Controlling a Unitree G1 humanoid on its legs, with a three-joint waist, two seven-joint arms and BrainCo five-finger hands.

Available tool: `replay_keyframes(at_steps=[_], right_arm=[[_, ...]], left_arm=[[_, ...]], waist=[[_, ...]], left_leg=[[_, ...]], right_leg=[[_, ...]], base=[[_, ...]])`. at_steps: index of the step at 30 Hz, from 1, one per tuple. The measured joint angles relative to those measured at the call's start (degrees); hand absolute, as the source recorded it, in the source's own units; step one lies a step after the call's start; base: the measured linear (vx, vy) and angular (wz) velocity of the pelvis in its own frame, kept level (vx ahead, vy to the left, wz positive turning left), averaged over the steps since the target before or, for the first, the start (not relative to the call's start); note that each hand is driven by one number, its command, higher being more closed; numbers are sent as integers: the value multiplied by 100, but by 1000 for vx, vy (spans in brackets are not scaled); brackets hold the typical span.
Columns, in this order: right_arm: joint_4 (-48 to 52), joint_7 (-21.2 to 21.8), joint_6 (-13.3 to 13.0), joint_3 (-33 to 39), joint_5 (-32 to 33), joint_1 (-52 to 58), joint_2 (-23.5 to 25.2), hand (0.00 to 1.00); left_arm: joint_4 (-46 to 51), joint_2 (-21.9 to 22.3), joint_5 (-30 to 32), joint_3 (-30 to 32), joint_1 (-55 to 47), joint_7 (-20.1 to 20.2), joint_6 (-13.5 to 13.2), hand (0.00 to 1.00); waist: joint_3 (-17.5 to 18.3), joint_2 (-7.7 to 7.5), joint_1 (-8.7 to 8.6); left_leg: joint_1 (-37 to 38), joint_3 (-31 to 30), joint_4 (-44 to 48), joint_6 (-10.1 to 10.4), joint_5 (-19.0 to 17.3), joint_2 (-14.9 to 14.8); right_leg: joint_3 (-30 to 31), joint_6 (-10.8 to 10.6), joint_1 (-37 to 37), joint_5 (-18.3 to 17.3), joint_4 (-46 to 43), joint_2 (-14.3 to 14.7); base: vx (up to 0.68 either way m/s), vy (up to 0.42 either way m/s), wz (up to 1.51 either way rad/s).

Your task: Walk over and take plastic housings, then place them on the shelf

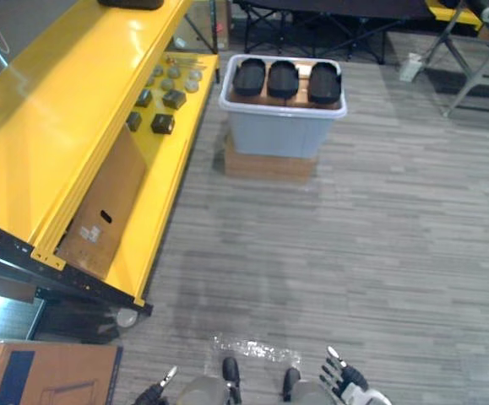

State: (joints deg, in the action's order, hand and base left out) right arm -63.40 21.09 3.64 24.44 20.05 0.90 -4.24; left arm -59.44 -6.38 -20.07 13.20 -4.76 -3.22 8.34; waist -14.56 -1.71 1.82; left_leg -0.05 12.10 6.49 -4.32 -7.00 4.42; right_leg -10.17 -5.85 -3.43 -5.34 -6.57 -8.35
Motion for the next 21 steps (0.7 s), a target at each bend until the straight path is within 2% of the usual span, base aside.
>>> replay_keyframes(at_steps=[4,7,8,9,10,11,12,13,15,16,17,19,20,21], right_arm=[[7,4,6,-205,-15,10,-9,0],[14,10,81,-200,-22,3,-32,0],[15,10,163,-181,-18,19,-36,0],[102,4,174,-97,-8,61,-37,0],[140,-8,158,-88,-10,85,-49,0],[286,-82,89,0,-7,118,-60,0],[405,-96,72,87,-3,125,-39,0],[440,-71,72,130,-5,130,-27,0],[473,29,47,260,-74,151,12,0],[481,68,12,383,-185,153,61,0],[517,115,-6,570,-303,153,125,0],[579,186,-50,812,-604,161,174,0],[617,244,-97,818,-813,168,185,0],[643,274,-112,819,-922,176,188,0]], left_arm=[[2,15,-31,27,-125,-11,-89,0],[-3,71,-31,161,-216,-10,-182,0],[-8,88,-10,179,-217,-2,-182,0],[-7,87,31,187,-211,4,-180,0],[-18,92,37,186,-213,3,-178,0],[-24,121,36,184,-241,3,-154,0],[-25,100,34,187,-276,24,-126,0],[-24,111,33,190,-261,34,-111,0],[-12,119,26,210,-218,49,-52,0],[18,128,26,255,-174,84,-18,0],[40,151,33,317,-95,107,22,0],[82,232,29,503,-8,62,45,0],[89,263,-23,612,-27,30,47,0],[89,270,-36,640,-28,21,48,0]], waist=[[-4,-6,63],[-4,28,73],[-53,51,72],[-116,47,70],[-136,66,74],[-192,135,64],[-199,137,32],[-210,102,27],[-199,83,58],[-190,90,47],[-181,101,47],[-176,119,49],[-174,121,50],[-167,129,46]], left_leg=[[-11,138,427,6,-317,-106],[-203,272,1087,-5,-764,-285],[-289,269,1452,0,-1011,-362],[-318,268,1773,-14,-1279,-418],[-324,283,1903,-51,-1393,-463],[-304,301,2145,-65,-1579,-573],[-249,296,2251,-66,-1690,-582],[-183,298,2268,-54,-1733,-580],[-42,278,2314,-27,-1790,-619],[25,258,2311,24,-1819,-638],[31,243,2317,99,-1866,-655],[100,241,2357,249,-1951,-706],[208,239,2382,383,-2029,-729],[274,224,2383,416,-2061,-737]], right_leg=[[144,-1,-97,-9,18,55],[259,-38,-87,-109,-95,128],[259,-67,-45,-268,-354,142],[270,-116,102,-508,-885,109],[268,-130,256,-582,-1313,99],[258,-38,776,-609,-2514,70],[246,-4,1255,-660,-3385,-38],[238,-4,1382,-689,-3557,-71],[216,-36,1588,-786,-3311,-56],[185,-88,1620,-746,-2772,-46],[124,-159,1695,-640,-2154,-51],[-75,-96,1783,-337,-1562,-48],[-163,-44,1776,-139,-1421,-45],[-197,8,1757,-17,-1423,-49]], base=[[40,26,-23],[38,52,-25],[31,72,-6],[29,76,-7],[20,94,-17],[18,103,-13],[77,109,-7],[108,69,7],[150,23,15],[195,0,28],[245,-26,26],[350,-76,5],[318,-110,-1],[332,-162,14]])
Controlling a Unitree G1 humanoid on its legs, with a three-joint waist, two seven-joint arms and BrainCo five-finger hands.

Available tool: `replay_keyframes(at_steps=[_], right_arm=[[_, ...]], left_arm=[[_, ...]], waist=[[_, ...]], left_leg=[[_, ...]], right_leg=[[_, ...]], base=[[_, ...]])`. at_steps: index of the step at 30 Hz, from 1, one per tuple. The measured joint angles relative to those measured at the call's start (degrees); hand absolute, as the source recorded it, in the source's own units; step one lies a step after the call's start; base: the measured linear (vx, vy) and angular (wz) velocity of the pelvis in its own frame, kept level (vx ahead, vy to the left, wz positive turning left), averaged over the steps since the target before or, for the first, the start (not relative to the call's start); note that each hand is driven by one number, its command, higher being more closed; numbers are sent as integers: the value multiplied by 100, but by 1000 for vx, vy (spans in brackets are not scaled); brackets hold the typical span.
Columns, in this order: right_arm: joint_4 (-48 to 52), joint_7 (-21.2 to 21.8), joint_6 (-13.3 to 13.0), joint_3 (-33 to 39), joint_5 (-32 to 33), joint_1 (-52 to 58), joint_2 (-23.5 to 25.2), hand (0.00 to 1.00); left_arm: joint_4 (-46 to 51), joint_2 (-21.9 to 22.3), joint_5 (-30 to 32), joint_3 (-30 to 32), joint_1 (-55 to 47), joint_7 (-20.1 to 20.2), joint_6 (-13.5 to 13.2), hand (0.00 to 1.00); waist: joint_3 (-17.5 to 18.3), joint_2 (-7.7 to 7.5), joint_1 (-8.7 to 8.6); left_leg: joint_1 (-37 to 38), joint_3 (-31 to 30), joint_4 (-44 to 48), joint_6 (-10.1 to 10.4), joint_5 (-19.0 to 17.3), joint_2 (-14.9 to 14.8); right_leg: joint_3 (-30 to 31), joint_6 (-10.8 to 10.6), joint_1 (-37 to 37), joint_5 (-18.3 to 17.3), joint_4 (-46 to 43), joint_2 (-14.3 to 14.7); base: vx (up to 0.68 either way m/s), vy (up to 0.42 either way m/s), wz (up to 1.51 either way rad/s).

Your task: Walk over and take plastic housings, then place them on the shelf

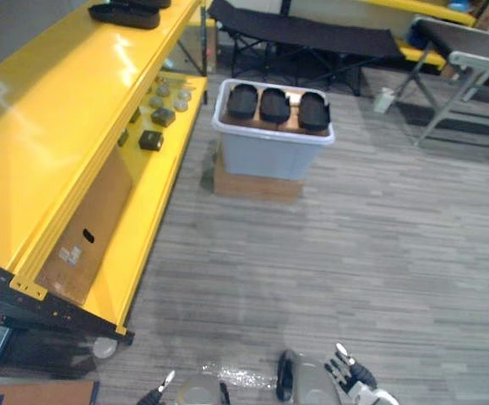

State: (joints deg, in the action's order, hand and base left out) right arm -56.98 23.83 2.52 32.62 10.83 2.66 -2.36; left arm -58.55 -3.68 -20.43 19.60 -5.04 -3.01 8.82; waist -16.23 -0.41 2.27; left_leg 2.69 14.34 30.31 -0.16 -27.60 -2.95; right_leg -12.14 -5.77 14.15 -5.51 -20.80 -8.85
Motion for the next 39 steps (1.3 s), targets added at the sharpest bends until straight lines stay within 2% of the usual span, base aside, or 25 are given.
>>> replay_keyframes(at_steps=[2,4,6,8,9,11,13,14,15,16,17,18,19,21,22,23,24,26,27,28,29,31,33,36,39], right_arm=[[25,10,-14,63,-274,51,-20,0],[18,-94,-14,105,-280,77,-89,0],[-27,-227,-112,83,-271,81,-189,0],[-92,-465,-370,-153,-192,104,-331,0],[-93,-535,-444,-307,-103,108,-345,0],[31,-654,-616,-703,79,-12,-351,0],[224,-930,-717,-1177,295,-338,-338,0],[486,-1144,-747,-1456,435,-546,-338,0],[660,-1318,-773,-1598,496,-680,-341,0],[857,-1551,-779,-1777,617,-784,-382,0],[920,-1643,-780,-1861,657,-810,-406,0],[940,-1759,-778,-1975,667,-885,-392,0],[934,-1782,-777,-1988,680,-951,-396,0],[846,-1742,-756,-1962,657,-977,-395,0],[597,-1671,-735,-1924,645,-956,-398,0],[220,-1532,-714,-1910,525,-944,-408,0],[40,-1444,-699,-1906,436,-908,-410,0],[-496,-1055,-697,-1829,4,-637,-403,0],[-557,-974,-689,-1809,-32,-581,-406,0],[-603,-853,-643,-1805,-52,-468,-417,0],[-603,-841,-629,-1805,-76,-425,-418,0],[-501,-838,-657,-1609,-226,-246,-393,0],[-344,-840,-593,-1285,-456,-103,-341,0],[-246,-733,-533,-1036,-866,-75,-406,0],[-200,-541,-472,-920,-956,-63,-411,0]], left_arm=[[156,126,-167,1,63,9,41,0],[161,312,-178,-1,107,-25,56,0],[219,469,-202,167,95,-21,93,0],[137,462,-193,216,-33,-19,152,0],[124,463,-186,213,-114,-12,150,0],[141,458,-174,226,-289,88,133,0],[181,406,-153,223,-392,146,87,0],[210,399,-145,271,-507,152,4,0],[240,411,-101,289,-619,160,-54,0],[227,431,67,263,-826,196,-75,0],[213,447,118,241,-929,208,-77,0],[177,424,174,176,-967,217,-83,0],[184,371,287,126,-944,302,-106,0],[156,144,308,-37,-897,374,-73,0],[152,23,321,-67,-894,376,-71,0],[152,-27,291,-71,-853,361,-104,0],[156,-38,286,-72,-816,349,-131,0],[189,-63,221,-176,-563,314,-337,0],[229,-56,197,-247,-506,315,-385,0],[292,-43,45,-323,-345,317,-484,0],[297,-33,39,-358,-305,317,-507,0],[341,-37,18,-456,-119,319,-542,0],[350,-34,13,-439,18,318,-549,0],[357,470,74,-249,105,314,-495,0],[364,582,196,-231,177,307,-446,0]], waist=[[175,132,-28],[351,299,-66],[426,428,-112],[386,662,-108],[358,722,-116],[339,688,-19],[223,497,146],[134,352,342],[91,274,434],[86,262,502],[99,249,542],[129,75,608],[144,-21,652],[221,-210,637],[255,-316,631],[241,-315,624],[229,-294,607],[237,-174,563],[246,-128,526],[295,72,397],[321,112,330],[334,135,248],[374,95,167],[410,485,188],[435,452,149]], left_leg=[[187,-285,-186,97,-179,-57],[227,-467,-233,125,-217,-172],[-188,-547,889,317,-64,-403],[-829,-616,2738,414,906,-796],[-1033,-632,3150,363,871,-885],[-1571,-630,3064,291,806,-767],[-2008,-564,1983,260,798,-488],[-2147,-574,1010,283,941,-284],[-2205,-595,283,299,1251,-207],[-2218,-585,-368,310,1893,-209],[-2157,-553,-362,300,2291,-222],[-2077,-399,-94,107,2063,-107],[-2116,-397,150,91,1774,-70],[-2169,-397,571,-18,1251,8],[-2015,-311,679,-50,1007,55],[-1669,-252,668,-160,832,52],[-1467,-249,635,-171,759,51],[-750,-297,179,-207,707,10],[-612,-315,35,-202,710,-43],[-450,-452,-175,-157,735,-249],[-439,-474,-215,-139,745,-311],[-357,-495,-286,-83,724,-410],[-130,-661,-159,445,413,-524],[-27,-1090,-239,518,327,-878],[231,-1151,-486,613,384,-895]], right_leg=[[-124,43,19,226,-381,5],[-338,174,65,-147,-838,1],[-508,278,12,-610,-1244,-21],[-623,393,-527,-988,-1229,115],[-650,430,-825,-1035,-1060,172],[-654,449,-1249,-1059,-619,180],[-579,392,-1557,-1029,-225,66],[-443,338,-1725,-1067,-107,-55],[-352,221,-1845,-1155,-89,-145],[-292,46,-2040,-1345,-137,-209],[-209,-33,-2148,-1458,-192,-231],[-99,32,-2300,-1626,-241,-369],[55,130,-2357,-1604,-196,-384],[341,115,-2358,-1568,-450,-462],[462,-73,-2179,-1439,-1087,-598],[450,-341,-1963,-1109,-1944,-758],[402,-371,-1878,-1134,-2320,-800],[-69,103,-1442,-1509,-2816,-771],[-203,211,-1263,-1571,-2725,-690],[-423,306,-769,-1620,-2141,-356],[-434,298,-562,-1577,-1847,-273],[-319,157,-81,-1011,-721,-231],[-207,78,15,720,109,-341],[-471,240,-64,266,-312,-37],[-529,215,-74,-226,-793,-142]], base=[[362,-196,39],[382,-203,54],[429,-220,34],[494,-219,9],[419,-130,7],[348,-49,-7],[329,23,-24],[349,99,-41],[441,149,-47],[395,151,-34],[454,176,-24],[490,197,-16],[585,255,-10],[432,207,-4],[488,187,-16],[587,206,-21],[485,83,-14],[475,-14,-1],[496,-100,-2],[376,-94,1],[398,-139,11],[288,-163,15],[390,-281,32],[321,-238,14],[223,-142,28]])
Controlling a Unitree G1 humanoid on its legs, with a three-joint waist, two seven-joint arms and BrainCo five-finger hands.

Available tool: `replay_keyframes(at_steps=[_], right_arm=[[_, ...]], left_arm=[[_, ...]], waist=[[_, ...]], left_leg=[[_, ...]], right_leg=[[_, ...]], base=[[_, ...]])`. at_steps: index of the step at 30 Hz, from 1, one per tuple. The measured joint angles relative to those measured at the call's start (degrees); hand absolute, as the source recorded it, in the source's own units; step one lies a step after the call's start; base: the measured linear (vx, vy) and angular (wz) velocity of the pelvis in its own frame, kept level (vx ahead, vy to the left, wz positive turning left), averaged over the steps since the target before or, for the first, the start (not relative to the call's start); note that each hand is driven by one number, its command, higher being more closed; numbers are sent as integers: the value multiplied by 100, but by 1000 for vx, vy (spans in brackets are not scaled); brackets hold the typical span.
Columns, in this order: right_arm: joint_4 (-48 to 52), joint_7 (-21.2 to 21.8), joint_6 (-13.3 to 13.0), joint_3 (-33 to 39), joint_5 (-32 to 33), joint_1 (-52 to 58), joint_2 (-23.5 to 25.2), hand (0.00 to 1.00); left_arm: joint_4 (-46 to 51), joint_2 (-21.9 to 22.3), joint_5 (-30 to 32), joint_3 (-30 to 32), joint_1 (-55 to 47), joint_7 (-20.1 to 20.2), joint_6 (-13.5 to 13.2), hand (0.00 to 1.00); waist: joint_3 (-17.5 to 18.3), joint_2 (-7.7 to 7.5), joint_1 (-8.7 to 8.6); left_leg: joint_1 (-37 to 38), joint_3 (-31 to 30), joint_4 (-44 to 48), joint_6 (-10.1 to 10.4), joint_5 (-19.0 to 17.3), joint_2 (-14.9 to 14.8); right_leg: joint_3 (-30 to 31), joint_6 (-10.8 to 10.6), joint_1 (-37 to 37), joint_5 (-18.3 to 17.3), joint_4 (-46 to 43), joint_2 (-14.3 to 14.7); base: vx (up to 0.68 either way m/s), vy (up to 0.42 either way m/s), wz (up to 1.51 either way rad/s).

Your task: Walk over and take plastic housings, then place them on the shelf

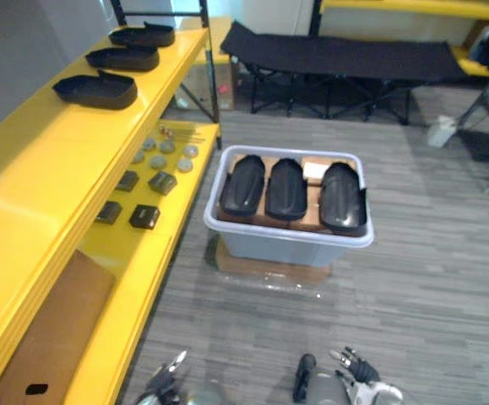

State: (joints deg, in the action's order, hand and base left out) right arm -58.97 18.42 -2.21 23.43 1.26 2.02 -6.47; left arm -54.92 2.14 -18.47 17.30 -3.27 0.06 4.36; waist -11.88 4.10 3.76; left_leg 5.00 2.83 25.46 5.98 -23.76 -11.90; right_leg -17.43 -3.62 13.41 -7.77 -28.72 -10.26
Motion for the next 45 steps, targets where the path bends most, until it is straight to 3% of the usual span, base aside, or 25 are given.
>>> replay_keyframes(at_steps=[1,3,5,7,8,10,11,12,13,14,15,17,21,23,25,27,29,31,33,34,35,36,38,41,45], right_arm=[[-50,51,43,-2,-11,0,-13,0],[-128,52,79,-8,-48,-5,32,0],[-292,39,85,-25,-36,-4,56,0],[-450,31,74,-53,-22,8,2,0],[-469,39,42,-101,-44,11,-10,0],[-443,39,-81,-114,-111,-15,-23,0],[-444,27,-149,-111,-106,-22,-14,0],[-443,15,-155,-114,-100,-32,7,0],[-434,-23,-159,-133,-91,-61,19,0],[-393,-106,-157,-181,-75,-123,3,0],[-271,-204,-156,-396,5,-201,140,0],[-5,-349,-156,-619,3,-307,281,0],[-13,-797,4,-646,30,-543,241,0],[-44,-856,-83,-746,19,-582,155,0],[231,-805,-586,-1526,9,-509,3,0],[1526,-551,-1099,-3116,15,-296,-250,0],[2806,-211,-1294,-4390,19,-371,-270,0],[3426,-202,-1340,-4921,188,-706,-123,0],[3911,-480,-1420,-5010,425,-977,114,0],[4435,-1021,-1561,-4896,539,-1118,135,0],[4641,-1218,-1615,-4755,569,-1169,131,0],[5061,-1845,-1703,-4263,730,-1384,96,0],[5267,-2676,-1794,-3441,974,-1815,-61,0],[5277,-3951,-1570,-2301,1271,-2338,-576,0],[5057,-4887,-1238,-1057,1926,-2601,-1218,0]], left_arm=[[-22,-60,143,0,-21,-25,15,0],[-23,-92,128,34,-88,-69,81,0],[-28,-209,143,56,-142,-74,106,0],[-46,-232,219,10,-180,-89,57,0],[-67,-286,214,-41,-188,-92,-29,0],[-78,-280,93,-102,-142,-90,-72,0],[-68,-289,80,-134,-108,-89,-71,0],[-22,-299,82,-168,-93,-89,-79,0],[-20,-301,95,-252,-20,-89,-78,0],[-28,-272,94,-292,58,-78,-77,0],[-31,-357,130,-371,204,-86,-93,0],[14,-467,297,-561,396,-84,-162,0],[41,-632,1085,-1270,582,-35,-205,0],[79,-681,1271,-1474,598,-50,-269,0],[155,-679,1164,-1775,599,-122,-270,0],[218,-698,933,-1971,625,-170,-300,0],[279,-843,930,-2308,628,-200,-322,0],[366,-897,972,-2444,631,-240,-372,0],[384,-954,1018,-2544,631,-275,-452,0],[395,-995,1051,-2563,612,-349,-491,0],[405,-1010,1054,-2566,607,-370,-508,0],[423,-1045,1080,-2573,591,-381,-558,0],[430,-1084,1234,-2543,587,-377,-666,0],[513,-1160,1632,-2536,524,-263,-1066,0],[924,-1348,2177,-2750,486,94,-1491,0]], waist=[[54,-111,2],[113,-214,18],[141,-251,9],[135,-152,17],[128,-98,20],[74,-30,-64],[27,-78,-90],[-1,-118,-102],[-25,-147,-105],[-80,-107,-81],[-235,-333,-72],[-345,-529,-10],[-488,-471,24],[-520,-419,2],[-560,-366,-85],[-620,-389,-194],[-650,-442,-141],[-677,-497,-24],[-690,-512,48],[-703,-537,92],[-706,-542,110],[-699,-557,149],[-714,-590,154],[-766,-615,148],[-987,-761,39]], left_leg=[[-18,-56,125,20,37,20],[-265,-97,631,-55,211,54],[-763,-145,1645,-84,796,-25],[-1240,-400,2659,193,1717,-152],[-1440,-380,3043,236,1914,-182],[-1723,-158,2970,193,1233,-184],[-1855,79,2400,179,956,-71],[-1892,178,1919,165,900,21],[-1884,350,658,101,1161,146],[-1784,449,97,-48,1267,207],[-1655,582,-149,-136,1372,447],[-1710,620,-368,-226,1432,686],[-1743,553,-406,-229,1433,818],[-1715,549,-462,-236,1438,837],[-1700,509,-581,-259,1505,875],[-1720,371,-740,-245,1589,903],[-1742,239,-771,-229,1625,850],[-1777,188,-778,-223,1652,822],[-1848,90,-766,-243,1675,843],[-1841,31,-745,-259,1684,858],[-1828,12,-738,-261,1685,863],[-1802,-5,-739,-271,1688,866],[-1793,25,-733,-308,1712,879],[-1764,116,-703,-330,1727,896],[-1961,450,-654,-312,1737,749]], right_leg=[[-28,-41,9,-285,-188,-50],[-72,-55,-51,-464,-226,-54],[-134,-25,-322,-497,26,19],[-99,85,-757,-364,564,280],[-50,135,-911,-292,788,330],[5,36,-1055,-160,1020,319],[17,-42,-1131,-105,1161,205],[18,-91,-1163,-78,1203,120],[42,-199,-1166,-50,1209,22],[87,-308,-1160,-66,1208,9],[207,-382,-1115,-57,1271,-192],[190,-417,-1038,-15,1392,-403],[178,-529,-1062,45,1485,-479],[171,-555,-1114,60,1574,-449],[132,-590,-1143,81,1639,-454],[36,-618,-1139,108,1680,-440],[-5,-582,-1165,174,1690,-353],[-7,-555,-1181,272,1768,-298],[-14,-522,-1237,409,1918,-272],[-16,-463,-1314,474,1946,-284],[-13,-421,-1340,508,1945,-281],[9,-401,-1358,597,1937,-278],[27,-363,-1356,663,1938,-295],[60,-366,-1348,668,1947,-339],[366,-407,-1041,655,2126,-256]], base=[[142,-89,21],[129,-123,19],[174,-166,12],[184,-36,-18],[210,15,-33],[277,78,-26],[268,138,-10],[244,196,-4],[153,174,-4],[168,202,-4],[115,181,-2],[95,163,9],[61,58,14],[39,-23,-1],[16,-32,8],[-15,-44,17],[-28,-45,23],[-41,-13,14],[-35,36,23],[-43,67,27],[-75,112,24],[-69,90,7],[-85,79,-2],[-93,39,-15],[-145,-11,-44]])
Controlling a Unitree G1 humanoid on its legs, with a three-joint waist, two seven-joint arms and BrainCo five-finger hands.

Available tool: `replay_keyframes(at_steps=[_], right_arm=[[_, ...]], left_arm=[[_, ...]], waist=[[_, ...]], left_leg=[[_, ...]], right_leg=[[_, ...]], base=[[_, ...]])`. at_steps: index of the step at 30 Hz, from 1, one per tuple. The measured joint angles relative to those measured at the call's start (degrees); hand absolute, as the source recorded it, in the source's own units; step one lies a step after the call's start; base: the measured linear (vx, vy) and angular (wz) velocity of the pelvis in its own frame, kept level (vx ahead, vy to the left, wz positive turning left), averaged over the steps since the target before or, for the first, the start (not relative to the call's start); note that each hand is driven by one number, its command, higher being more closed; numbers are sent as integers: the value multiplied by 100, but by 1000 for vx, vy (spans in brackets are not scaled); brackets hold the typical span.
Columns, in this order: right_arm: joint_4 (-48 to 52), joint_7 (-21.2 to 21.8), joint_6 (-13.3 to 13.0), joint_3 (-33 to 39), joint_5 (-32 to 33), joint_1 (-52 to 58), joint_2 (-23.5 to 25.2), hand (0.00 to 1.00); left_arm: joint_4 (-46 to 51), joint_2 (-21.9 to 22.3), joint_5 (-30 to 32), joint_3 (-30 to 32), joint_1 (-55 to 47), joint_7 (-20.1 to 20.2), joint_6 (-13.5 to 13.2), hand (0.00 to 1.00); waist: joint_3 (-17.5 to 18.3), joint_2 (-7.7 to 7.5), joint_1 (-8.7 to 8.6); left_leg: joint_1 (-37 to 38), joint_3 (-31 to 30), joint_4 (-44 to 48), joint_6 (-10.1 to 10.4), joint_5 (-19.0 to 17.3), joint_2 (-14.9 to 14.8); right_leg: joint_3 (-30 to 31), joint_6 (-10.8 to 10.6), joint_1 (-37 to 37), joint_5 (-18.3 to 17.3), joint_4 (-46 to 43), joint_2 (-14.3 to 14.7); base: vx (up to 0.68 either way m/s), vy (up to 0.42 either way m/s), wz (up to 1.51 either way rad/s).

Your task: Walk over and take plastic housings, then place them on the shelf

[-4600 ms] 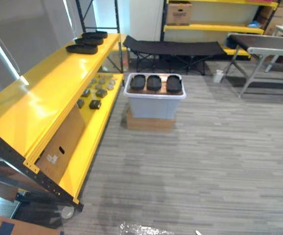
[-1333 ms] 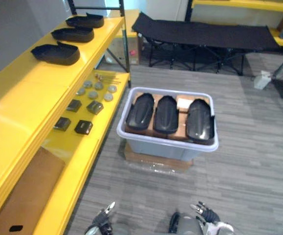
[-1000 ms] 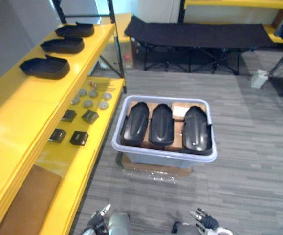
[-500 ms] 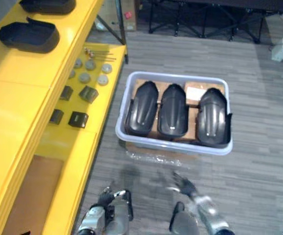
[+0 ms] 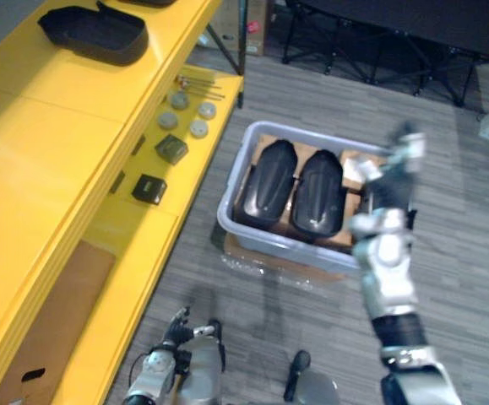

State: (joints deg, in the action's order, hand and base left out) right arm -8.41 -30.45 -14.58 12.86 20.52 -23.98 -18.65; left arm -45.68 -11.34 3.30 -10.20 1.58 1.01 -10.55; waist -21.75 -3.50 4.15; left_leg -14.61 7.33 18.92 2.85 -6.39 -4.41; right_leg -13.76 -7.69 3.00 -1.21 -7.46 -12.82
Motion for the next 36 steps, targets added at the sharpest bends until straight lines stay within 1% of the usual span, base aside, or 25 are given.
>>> replay_keyframes(at_steps=[1,3,4,6,7,9,12,14,15,18,20,21,22,24,25,26,28,29,30,31,33,34,36], right_arm=[[-6,-75,26,108,72,13,-19,0],[-75,-212,179,402,357,87,-122,0],[-151,-221,232,488,398,116,-149,0],[-491,-188,463,735,690,177,-219,0],[-570,-185,489,762,754,192,-238,0],[-909,-61,640,841,859,228,-423,0],[-1407,117,728,869,1014,218,-706,0],[-2042,210,856,924,1033,72,-901,0],[-2184,213,872,926,1033,33,-950,0],[-2814,300,933,926,1079,-249,-1279,0],[-3059,304,1000,924,1079,-408,-1551,0],[-3264,279,1066,909,1071,-632,-1867,0],[-3348,271,1098,906,1070,-742,-1962,0],[-3728,179,1165,810,1065,-1081,-2309,0],[-3824,147,1222,779,1066,-1155,-2386,0],[-4063,38,1327,746,1066,-1353,-2544,0],[-4314,-92,1401,559,1070,-1586,-2713,0],[-4470,-133,1483,450,1078,-1771,-2899,0],[-4614,-227,1544,345,1077,-1929,-3157,0],[-4692,-253,1580,309,1078,-2039,-3276,0],[-4939,-321,1688,126,1075,-2366,-3596,0],[-5087,-321,1730,29,1072,-2481,-3753,0],[-5243,-316,1736,22,1069,-2626,-3877,0]], left_arm=[[26,-12,16,-14,14,9,-55,0],[214,-15,63,-37,46,28,-140,0],[258,-11,59,-101,66,26,-153,0],[545,-3,53,-269,112,18,-186,0],[577,22,45,-295,117,13,-184,0],[672,94,-56,-392,141,-52,-181,0],[663,161,-62,-394,184,-103,-171,0],[610,177,-68,-318,243,-269,-146,0],[614,182,-69,-278,247,-316,-145,0],[468,240,-137,131,309,-747,-163,0],[345,265,-313,336,382,-980,-160,0],[209,254,-589,560,386,-1229,-165,0],[152,250,-751,609,385,-1297,-153,0],[-39,226,-1255,953,371,-1464,-114,0],[-78,203,-1289,1006,366,-1469,-79,0],[-244,113,-1441,1022,311,-1459,13,0],[-353,74,-1465,1029,168,-1423,111,0],[-462,85,-1476,1060,39,-1356,136,0],[-530,134,-1478,1055,-59,-1260,191,0],[-531,165,-1486,1055,-122,-1199,191,0],[-640,262,-1710,1028,-290,-995,191,0],[-743,316,-1892,969,-305,-898,192,0],[-752,367,-2107,888,-346,-751,183,0]], waist=[[-51,-22,-33],[-261,-93,-150],[-294,-120,-161],[-402,-189,-150],[-404,-193,-151],[-423,-229,-130],[-424,-230,-161],[-434,-225,-161],[-434,-225,-157],[-453,-193,-130],[-514,-93,-136],[-581,13,-96],[-605,53,-81],[-682,181,-9],[-700,213,-4],[-764,306,10],[-797,363,63],[-825,424,94],[-875,518,143],[-902,570,153],[-937,691,168],[-938,774,187],[-944,883,197]], left_leg=[[-55,34,50,4,0,-40],[-238,146,289,38,-53,-231],[-305,177,376,50,-86,-287],[-468,312,733,95,-290,-579],[-504,344,811,99,-339,-641],[-586,501,1001,95,-472,-796],[-740,501,1071,80,-482,-804],[-899,442,1112,77,-479,-795],[-946,423,1133,77,-479,-795],[-1168,339,1160,40,-454,-729],[-1262,235,1158,2,-420,-655],[-1346,213,1143,-41,-378,-580],[-1366,212,1130,-51,-368,-550],[-1481,190,1033,-104,-258,-422],[-1509,165,1004,-115,-230,-377],[-1567,106,945,-131,-175,-284],[-1630,112,923,-148,-151,-235],[-1697,113,918,-168,-128,-196],[-1754,115,929,-181,-118,-156],[-1782,115,938,-187,-114,-128],[-1882,115,958,-194,-110,-59],[-1927,102,967,-195,-110,-27],[-1988,82,975,-208,-102,20]], right_leg=[[23,-70,48,32,26,24],[177,-61,252,61,20,183],[231,-61,317,75,18,222],[454,-21,458,197,64,452],[495,-19,481,225,88,499],[660,-9,585,328,171,595],[651,-17,714,387,212,600],[601,-20,830,407,207,601],[591,-20,865,407,194,602],[534,-26,1061,410,100,556],[370,-27,1106,407,38,498],[274,-30,1217,401,-58,414],[270,-44,1252,387,-93,384],[236,-71,1436,351,-239,240],[199,-91,1482,329,-267,202],[108,-94,1544,299,-334,127],[107,-92,1653,289,-400,72],[103,-93,1737,289,-427,33],[96,-94,1806,289,-463,-10],[90,-94,1836,289,-488,-25],[79,-104,1950,288,-540,-92],[43,-110,2003,284,-587,-130],[-31,-115,2096,280,-673,-192]], base=[[-110,-49,-49],[-83,-38,-43],[-83,-31,-56],[-62,-29,-59],[-34,-19,-59],[0,1,-48],[13,1,-11],[7,-2,5],[-1,1,8],[-14,10,12],[-36,19,26],[-46,30,20],[-54,43,18],[-38,37,20],[-40,32,35],[-30,24,28],[-18,25,13],[-2,33,6],[-1,39,7],[-6,55,4],[-4,45,4],[5,18,6],[0,11,6]])
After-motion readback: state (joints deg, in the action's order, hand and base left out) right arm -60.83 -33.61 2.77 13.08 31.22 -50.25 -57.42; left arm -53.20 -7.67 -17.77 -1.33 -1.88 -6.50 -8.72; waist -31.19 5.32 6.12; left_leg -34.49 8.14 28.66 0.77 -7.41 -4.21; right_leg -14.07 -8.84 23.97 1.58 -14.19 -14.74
